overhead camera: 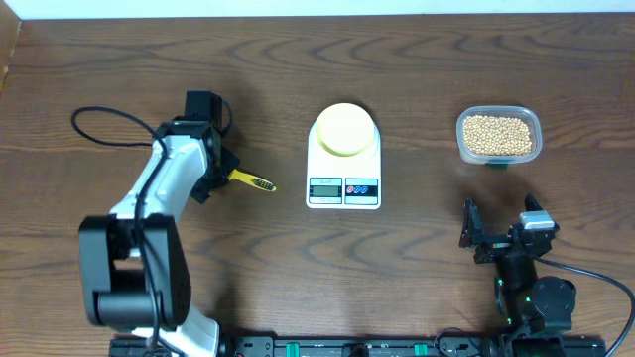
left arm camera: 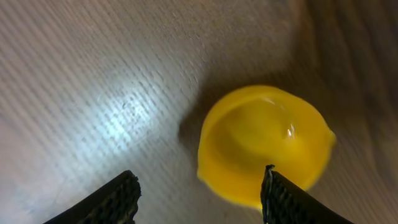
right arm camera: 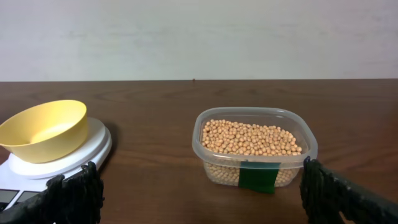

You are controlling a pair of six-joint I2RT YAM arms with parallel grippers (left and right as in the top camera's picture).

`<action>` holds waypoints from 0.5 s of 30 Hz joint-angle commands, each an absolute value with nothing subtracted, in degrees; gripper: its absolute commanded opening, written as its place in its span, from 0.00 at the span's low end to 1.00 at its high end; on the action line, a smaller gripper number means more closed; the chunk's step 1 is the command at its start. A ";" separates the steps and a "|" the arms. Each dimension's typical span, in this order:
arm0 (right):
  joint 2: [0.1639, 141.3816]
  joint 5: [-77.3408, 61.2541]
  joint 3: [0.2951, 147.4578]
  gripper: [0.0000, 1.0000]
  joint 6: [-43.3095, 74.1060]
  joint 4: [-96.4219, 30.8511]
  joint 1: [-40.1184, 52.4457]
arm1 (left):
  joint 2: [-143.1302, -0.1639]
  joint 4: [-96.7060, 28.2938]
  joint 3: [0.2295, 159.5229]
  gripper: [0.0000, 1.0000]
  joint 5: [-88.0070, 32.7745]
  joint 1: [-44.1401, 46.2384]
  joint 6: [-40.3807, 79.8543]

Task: Scoop item into bowl and weigh 50g on scale
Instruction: 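Reach the left gripper to the yellow scoop and grasp its cup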

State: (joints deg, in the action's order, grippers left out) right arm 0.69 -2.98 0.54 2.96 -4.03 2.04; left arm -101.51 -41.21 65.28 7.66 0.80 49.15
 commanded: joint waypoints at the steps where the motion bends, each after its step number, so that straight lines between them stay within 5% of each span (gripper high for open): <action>1: 0.38 -3.11 0.32 0.99 2.92 -4.10 1.91 | -104.64 -39.40 64.60 0.65 9.72 0.49 51.55; 7: 0.38 -3.11 0.30 0.99 2.92 -4.10 1.91 | -108.42 -35.55 64.58 0.48 9.72 0.49 51.57; 13: 0.38 -3.11 0.30 0.99 2.92 -4.10 1.91 | -110.02 -35.03 64.55 0.08 9.72 0.49 52.69; 15: 0.38 -3.11 0.32 0.99 2.92 -4.10 1.91 | -109.78 -35.05 64.55 0.07 9.72 0.49 52.62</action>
State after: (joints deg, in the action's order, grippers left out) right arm 0.69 -2.98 0.54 2.98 -4.01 2.07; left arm -108.47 -34.46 65.28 8.86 0.80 52.05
